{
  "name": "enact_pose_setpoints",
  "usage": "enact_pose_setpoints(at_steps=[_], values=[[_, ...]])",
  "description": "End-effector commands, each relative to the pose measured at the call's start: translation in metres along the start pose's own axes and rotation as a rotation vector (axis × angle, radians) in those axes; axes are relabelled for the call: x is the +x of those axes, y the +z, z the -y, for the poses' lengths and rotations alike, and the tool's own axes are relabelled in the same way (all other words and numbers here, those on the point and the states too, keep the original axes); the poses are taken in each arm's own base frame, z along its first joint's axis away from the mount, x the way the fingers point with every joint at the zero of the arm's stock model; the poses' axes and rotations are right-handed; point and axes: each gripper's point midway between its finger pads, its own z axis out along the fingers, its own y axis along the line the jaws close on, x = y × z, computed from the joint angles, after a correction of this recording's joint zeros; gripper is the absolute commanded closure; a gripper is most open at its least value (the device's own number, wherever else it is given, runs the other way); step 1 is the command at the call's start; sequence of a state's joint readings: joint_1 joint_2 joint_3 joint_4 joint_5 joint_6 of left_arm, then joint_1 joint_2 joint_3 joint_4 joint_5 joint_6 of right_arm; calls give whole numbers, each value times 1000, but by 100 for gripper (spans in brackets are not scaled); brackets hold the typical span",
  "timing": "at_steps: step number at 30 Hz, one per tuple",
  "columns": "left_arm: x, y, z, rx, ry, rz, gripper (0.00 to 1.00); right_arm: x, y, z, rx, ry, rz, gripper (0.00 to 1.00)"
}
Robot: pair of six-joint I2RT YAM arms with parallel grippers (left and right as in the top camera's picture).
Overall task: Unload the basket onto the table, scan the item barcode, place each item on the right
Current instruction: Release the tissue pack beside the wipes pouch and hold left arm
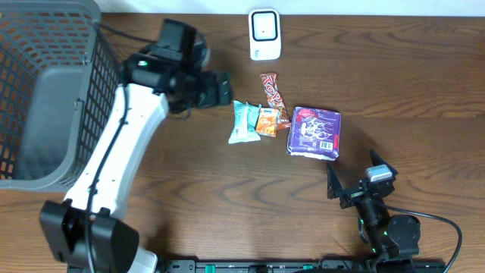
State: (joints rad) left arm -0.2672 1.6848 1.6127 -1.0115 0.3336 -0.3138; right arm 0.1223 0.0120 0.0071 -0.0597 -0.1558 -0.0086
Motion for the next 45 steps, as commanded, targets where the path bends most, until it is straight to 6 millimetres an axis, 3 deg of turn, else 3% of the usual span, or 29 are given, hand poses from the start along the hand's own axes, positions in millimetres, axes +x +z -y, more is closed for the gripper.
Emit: enact_pose_setpoints(at_steps=[1, 6, 11, 21, 27, 45], values=[[21, -10, -23, -56, -59, -87, 2, 0, 0, 1, 5, 7, 1, 1], [56, -18, -48, -174, -109, -223, 2, 0, 0, 1, 5, 8, 1, 1], [71, -22, -62, -254, -118, -275, 2, 0, 0, 1, 5, 8, 1, 1], [70, -21, -63, -253, -117, -272, 2, 0, 0, 1, 5, 8, 1, 1], [59, -17, -60, -235, -106, -224, 2, 0, 0, 1, 5, 7, 1, 1], [59, -17, -60, -236, -106, -224, 2, 0, 0, 1, 5, 8, 1, 1]])
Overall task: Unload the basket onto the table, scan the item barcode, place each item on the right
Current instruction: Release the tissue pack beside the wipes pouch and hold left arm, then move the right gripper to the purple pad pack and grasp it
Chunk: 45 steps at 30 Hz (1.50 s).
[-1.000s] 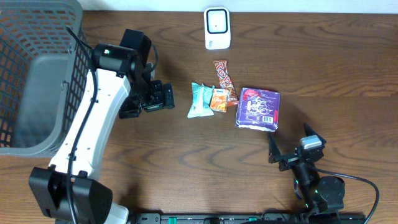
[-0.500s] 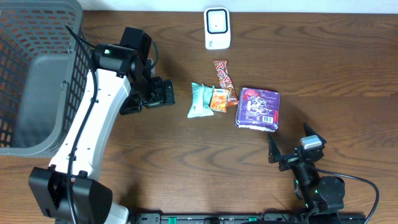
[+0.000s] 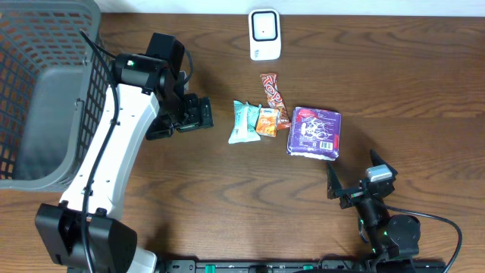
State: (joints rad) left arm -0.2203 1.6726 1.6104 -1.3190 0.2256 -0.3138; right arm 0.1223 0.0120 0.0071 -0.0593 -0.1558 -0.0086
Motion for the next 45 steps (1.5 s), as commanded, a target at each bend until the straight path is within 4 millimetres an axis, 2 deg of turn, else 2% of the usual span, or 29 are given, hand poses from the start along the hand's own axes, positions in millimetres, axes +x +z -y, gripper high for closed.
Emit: enact_pose_setpoints(at_steps=[1, 3, 6, 7, 11, 24, 27, 30, 37, 40, 45], values=[[1, 4, -5, -22, 3, -7, 2, 0, 0, 1, 5, 8, 1, 1], [1, 4, -5, -22, 3, -7, 2, -4, -1, -10, -58, 74, 16, 1], [1, 4, -5, -22, 3, -7, 2, -13, -10, -57, -342, 310, 0, 1], [1, 4, -5, -22, 3, -7, 2, -12, -20, -80, -487, 405, -49, 1], [1, 4, -5, -22, 3, -7, 2, -7, -40, -110, -685, 567, -174, 1], [1, 4, -5, -22, 3, -7, 2, -22, -37, -105, -664, 609, -123, 1], [1, 4, -5, -22, 3, -7, 2, -43, -41, -106, -692, 548, -23, 1], [1, 4, -5, -22, 3, -7, 2, -74, -44, -99, -679, 488, 128, 1], [1, 4, -5, -22, 3, -7, 2, -119, -38, -73, -503, 386, 268, 1], [1, 4, -5, -22, 3, -7, 2, -130, -29, -69, -454, 270, 215, 1], [1, 4, -5, -22, 3, -7, 2, -126, 4, -47, -303, 151, -84, 1]])
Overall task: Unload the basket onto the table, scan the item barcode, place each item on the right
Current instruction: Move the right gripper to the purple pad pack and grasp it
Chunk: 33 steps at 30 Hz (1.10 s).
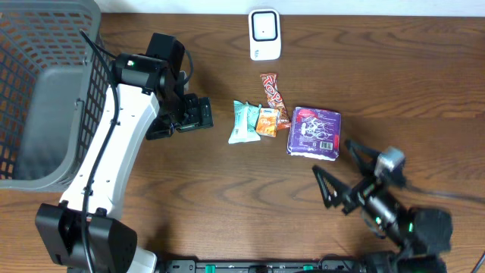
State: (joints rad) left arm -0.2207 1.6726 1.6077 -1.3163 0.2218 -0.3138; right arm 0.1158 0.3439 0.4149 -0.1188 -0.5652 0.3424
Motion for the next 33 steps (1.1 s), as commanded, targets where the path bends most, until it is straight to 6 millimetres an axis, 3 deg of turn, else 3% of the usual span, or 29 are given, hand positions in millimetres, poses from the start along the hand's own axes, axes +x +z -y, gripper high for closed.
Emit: enact_pose_setpoints(at_steps=[1, 5, 9, 12, 16, 24, 30, 33], values=[[1, 3, -5, -18, 3, -8, 2, -25, 9, 25, 162, -172, -115, 1], [1, 3, -5, -18, 3, -8, 2, -31, 18, 74, 403, -122, -465, 1], [1, 3, -5, -18, 3, -8, 2, -34, 31, 101, 466, -48, -730, 1], [1, 3, -5, -18, 3, -8, 2, -30, 49, 108, 427, 39, -827, 1], [1, 3, -5, -18, 3, -8, 2, -6, 67, 127, 421, 105, -934, 1], [1, 3, -5, -18, 3, -8, 2, 38, 75, 169, 396, 341, -1025, 1], [1, 3, -5, -18, 3, -8, 2, 78, 62, 205, 413, 553, -1105, 1], [1, 3, -5, -18, 3, -8, 2, 94, 62, 210, 332, 603, -1131, 5]])
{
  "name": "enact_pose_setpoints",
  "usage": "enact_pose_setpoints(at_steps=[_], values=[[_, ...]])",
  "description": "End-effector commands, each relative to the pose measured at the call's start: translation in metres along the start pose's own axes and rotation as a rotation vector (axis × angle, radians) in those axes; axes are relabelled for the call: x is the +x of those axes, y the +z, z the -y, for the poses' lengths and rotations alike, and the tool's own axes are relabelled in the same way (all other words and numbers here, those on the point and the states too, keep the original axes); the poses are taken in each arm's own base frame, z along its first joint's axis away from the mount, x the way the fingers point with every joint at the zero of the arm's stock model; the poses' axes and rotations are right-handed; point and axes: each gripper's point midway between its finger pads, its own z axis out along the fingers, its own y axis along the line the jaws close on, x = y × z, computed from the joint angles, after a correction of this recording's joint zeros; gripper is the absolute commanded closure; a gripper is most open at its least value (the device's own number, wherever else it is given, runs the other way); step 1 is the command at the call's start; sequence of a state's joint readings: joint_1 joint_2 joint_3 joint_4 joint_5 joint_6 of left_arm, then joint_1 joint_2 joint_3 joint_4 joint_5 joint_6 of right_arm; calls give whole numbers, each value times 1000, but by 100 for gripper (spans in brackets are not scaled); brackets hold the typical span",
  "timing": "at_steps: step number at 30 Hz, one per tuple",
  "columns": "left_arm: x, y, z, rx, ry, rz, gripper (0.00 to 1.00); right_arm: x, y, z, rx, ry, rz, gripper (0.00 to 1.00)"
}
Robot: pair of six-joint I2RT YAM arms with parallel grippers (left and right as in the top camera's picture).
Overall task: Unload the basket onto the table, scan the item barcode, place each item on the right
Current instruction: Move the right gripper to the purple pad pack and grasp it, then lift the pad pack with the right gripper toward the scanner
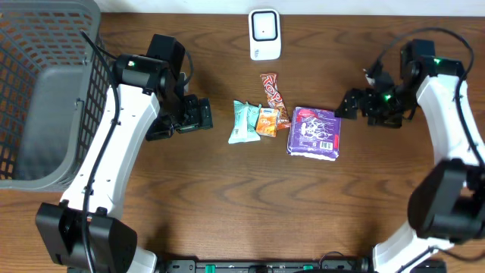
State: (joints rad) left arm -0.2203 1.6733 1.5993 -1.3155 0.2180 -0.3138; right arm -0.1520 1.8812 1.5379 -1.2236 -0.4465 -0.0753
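The white barcode scanner [264,34] stands at the back middle of the table. In front of it lie a red-brown candy bar [271,91], a teal packet [242,121], an orange packet [267,121] and a purple packet [314,132] with its white label up. My left gripper [203,114] hovers left of the teal packet, fingers pointing at it, apparently open and empty. My right gripper [347,103] is just right of the purple packet's far corner, pointing left, apparently open with nothing in it.
A grey mesh basket [45,91] fills the left side, close behind the left arm. The wooden table [227,197] runs bare along the front. The right arm's cable [394,49] loops above its wrist.
My right arm has moved from the front right of the table to the right side, its gripper now beside the purple packet. The left arm and all items are where they were.
At first my left gripper was farther back, left of the candy bar, and the right arm rested at the front edge. Then the left gripper was left of the teal packet and stayed there. The right arm then showed raised and blurred, and now reaches the purple packet.
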Motion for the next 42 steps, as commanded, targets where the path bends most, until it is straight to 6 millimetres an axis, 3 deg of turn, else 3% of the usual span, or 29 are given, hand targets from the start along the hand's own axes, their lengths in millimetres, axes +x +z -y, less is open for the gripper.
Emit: enact_pose_setpoints(at_steps=[1, 4, 6, 11, 17, 24, 29, 31, 33, 34, 37, 42], values=[[0, 1, -3, -12, 4, -2, 2, -2, 15, -6, -160, -45, -42, 8], [0, 1, -3, -12, 4, -2, 2, -1, 27, -10, -262, -73, -72, 20], [0, 1, -3, -12, 4, -2, 2, -1, 38, -8, -291, -55, -95, 23], [0, 1, -3, -12, 4, -2, 2, 1, 58, -1, -311, -25, -142, 44], [0, 1, -3, -12, 4, -2, 2, 0, 67, 2, -308, -29, -146, 43], [0, 1, -3, -12, 5, -2, 2, 3, 77, 23, -174, -64, -165, 43], [0, 1, -3, -12, 4, -2, 2, 7, 92, 27, -164, -45, -159, 46], [0, 1, -3, -12, 5, -2, 2, 7, 101, 28, -168, -11, -147, 54], [0, 1, -3, -12, 5, -2, 2, 6, 106, 23, -200, -6, -131, 75], [0, 1, -3, -12, 4, -2, 2, 5, 106, 20, -218, -7, -126, 98], [0, 1, -3, -12, 4, -2, 2, 1, 100, 17, -218, 8, -123, 99], [0, 1, -3, -12, 5, -2, 2, -19, 66, 19, -110, 39, -123, 99]])
